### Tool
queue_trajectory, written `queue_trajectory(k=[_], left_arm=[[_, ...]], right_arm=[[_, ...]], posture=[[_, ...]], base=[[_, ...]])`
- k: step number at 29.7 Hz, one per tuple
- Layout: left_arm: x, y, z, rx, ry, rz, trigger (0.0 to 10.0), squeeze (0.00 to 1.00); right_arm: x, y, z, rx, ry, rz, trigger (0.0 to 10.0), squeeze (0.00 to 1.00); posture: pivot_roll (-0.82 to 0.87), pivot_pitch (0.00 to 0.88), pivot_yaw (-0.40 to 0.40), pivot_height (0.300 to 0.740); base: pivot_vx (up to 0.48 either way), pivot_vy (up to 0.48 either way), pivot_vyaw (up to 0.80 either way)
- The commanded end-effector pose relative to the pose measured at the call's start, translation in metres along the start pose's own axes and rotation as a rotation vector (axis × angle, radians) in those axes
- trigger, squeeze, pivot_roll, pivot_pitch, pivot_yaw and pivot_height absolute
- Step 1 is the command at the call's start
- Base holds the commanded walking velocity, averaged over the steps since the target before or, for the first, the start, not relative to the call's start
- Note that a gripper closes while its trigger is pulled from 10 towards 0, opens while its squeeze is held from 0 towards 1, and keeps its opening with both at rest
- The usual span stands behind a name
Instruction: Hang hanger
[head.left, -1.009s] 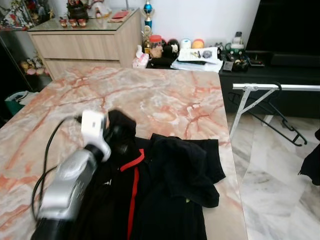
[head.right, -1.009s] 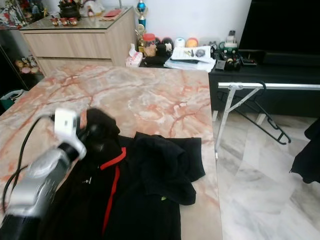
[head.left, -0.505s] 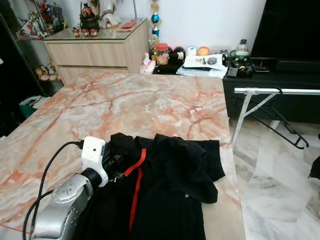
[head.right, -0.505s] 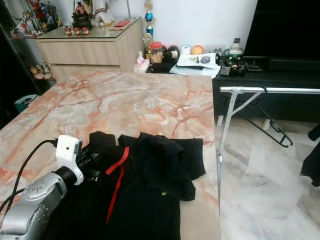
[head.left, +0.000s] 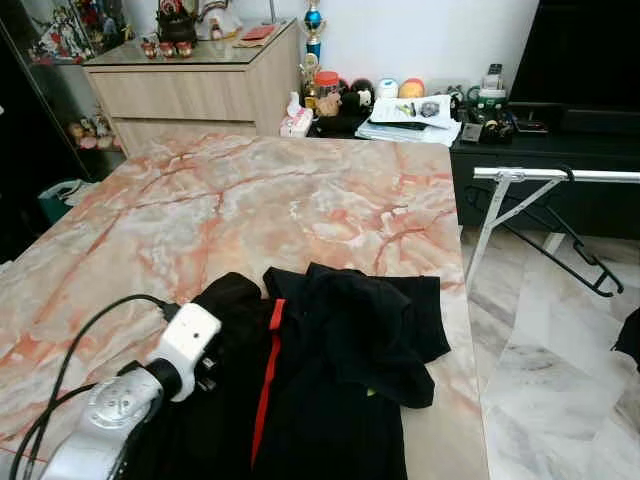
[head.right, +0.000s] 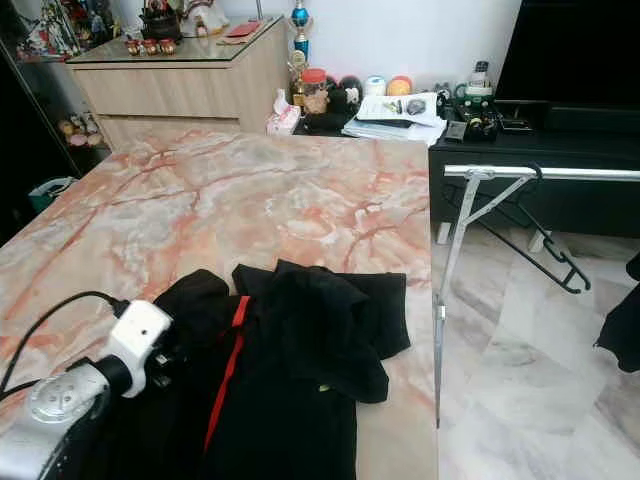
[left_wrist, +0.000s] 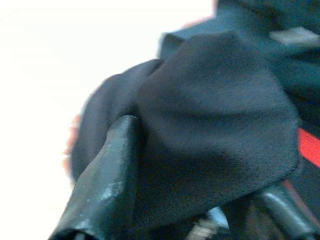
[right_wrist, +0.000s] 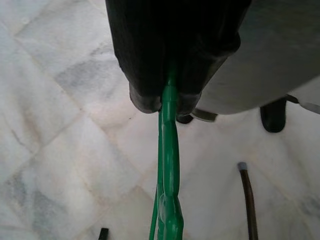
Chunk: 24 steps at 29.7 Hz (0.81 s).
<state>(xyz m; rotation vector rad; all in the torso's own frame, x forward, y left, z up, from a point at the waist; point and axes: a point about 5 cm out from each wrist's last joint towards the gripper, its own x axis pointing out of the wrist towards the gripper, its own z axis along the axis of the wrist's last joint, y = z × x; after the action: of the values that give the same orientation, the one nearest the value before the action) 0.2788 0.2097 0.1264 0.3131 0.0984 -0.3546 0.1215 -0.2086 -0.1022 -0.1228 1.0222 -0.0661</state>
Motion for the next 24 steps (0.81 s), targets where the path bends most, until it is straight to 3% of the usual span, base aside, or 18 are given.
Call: queue_trajectory(k=[1, 3, 5, 6, 7, 8, 9, 12, 14, 15, 18, 19, 20, 23, 24], left_arm=[[-0.003, 0.015, -0.002, -0.059, -0.007, 0.108, 10.0, 1.00], [-0.006, 0.024, -0.005, -0.105, -0.012, 0.211, 10.0, 1.00], [-0.006, 0.022, -0.006, -0.109, -0.002, 0.188, 10.0, 1.00], [-0.007, 0.011, -0.007, -0.095, 0.010, 0.082, 10.0, 1.00], [-0.007, 0.011, -0.007, -0.095, 0.010, 0.082, 10.0, 1.00], [-0.009, -0.005, -0.005, -0.097, 0.014, -0.085, 10.0, 1.00], [-0.011, -0.010, -0.004, -0.100, 0.014, -0.144, 10.0, 1.00], [-0.016, -0.015, 0.001, -0.114, 0.016, -0.285, 10.0, 1.00], [-0.018, -0.012, 0.005, -0.131, 0.001, -0.316, 10.0, 1.00], [-0.018, -0.012, 0.005, -0.131, 0.001, -0.316, 10.0, 1.00], [-0.004, 0.019, 0.025, -0.312, -0.145, -0.042, 10.0, 1.00], [-0.004, 0.019, 0.025, -0.312, -0.145, -0.042, 10.0, 1.00], [-0.002, 0.023, 0.026, -0.380, -0.177, 0.037, 10.0, 1.00], [-0.002, 0.018, 0.026, -0.402, -0.188, 0.006, 10.0, 1.00], [-0.003, 0.008, 0.022, -0.337, -0.151, -0.052, 10.0, 1.00]], right_arm=[[0.000, 0.011, 0.000, -0.005, -0.004, 0.015, 10.0, 0.00], [0.003, 0.022, 0.011, -0.011, -0.017, 0.028, 10.0, 0.00], [0.004, 0.023, 0.014, -0.012, -0.021, 0.028, 10.0, 0.00], [0.005, 0.024, 0.018, -0.012, -0.027, 0.028, 10.0, 0.00], [0.005, 0.024, 0.018, -0.012, -0.027, 0.028, 10.0, 0.00], [0.006, 0.023, 0.020, -0.013, -0.029, 0.027, 10.0, 0.00], [0.006, 0.023, 0.020, -0.014, -0.030, 0.027, 10.0, 0.00], [0.006, 0.020, 0.021, -0.015, -0.031, 0.024, 10.0, 0.00], [0.006, 0.018, 0.022, -0.014, -0.032, 0.020, 10.0, 0.00], [0.006, 0.018, 0.022, -0.014, -0.032, 0.020, 10.0, 0.00], [0.006, 0.012, 0.022, -0.016, -0.034, 0.011, 10.0, 0.00], [0.006, 0.012, 0.022, -0.016, -0.034, 0.011, 10.0, 0.00], [0.006, 0.012, 0.021, -0.016, -0.034, 0.010, 10.0, 0.00], [0.006, 0.012, 0.021, -0.017, -0.034, 0.010, 10.0, 0.00], [0.006, 0.012, 0.021, -0.017, -0.034, 0.010, 10.0, 0.00]], posture=[[0.10, 0.065, 0.073, 0.740], [0.10, 0.066, 0.070, 0.740], [0.10, 0.065, 0.069, 0.740], [0.10, 0.065, 0.069, 0.740], [0.10, 0.065, 0.069, 0.740], [0.10, 0.067, 0.067, 0.740], [0.10, 0.067, 0.067, 0.740], [0.10, 0.068, 0.066, 0.740], [0.10, 0.068, 0.066, 0.740], [0.10, 0.068, 0.066, 0.740], [0.10, 0.068, 0.069, 0.740], [0.10, 0.068, 0.069, 0.740], [0.10, 0.068, 0.069, 0.740], [0.10, 0.068, 0.069, 0.740], [0.10, 0.069, 0.068, 0.740]], base=[[0.000, 0.000, 0.00], [0.000, 0.000, 0.00], [0.000, 0.000, 0.00], [0.000, 0.000, 0.00], [0.000, 0.000, 0.00], [0.000, 0.000, 0.00], [0.000, 0.000, 0.00], [0.000, 0.000, 0.00], [0.000, 0.000, 0.00], [0.000, 0.000, 0.00], [0.000, 0.000, 0.00], [0.000, 0.000, 0.00], [0.000, 0.000, 0.00], [0.000, 0.000, 0.00], [0.000, 0.000, 0.00]])
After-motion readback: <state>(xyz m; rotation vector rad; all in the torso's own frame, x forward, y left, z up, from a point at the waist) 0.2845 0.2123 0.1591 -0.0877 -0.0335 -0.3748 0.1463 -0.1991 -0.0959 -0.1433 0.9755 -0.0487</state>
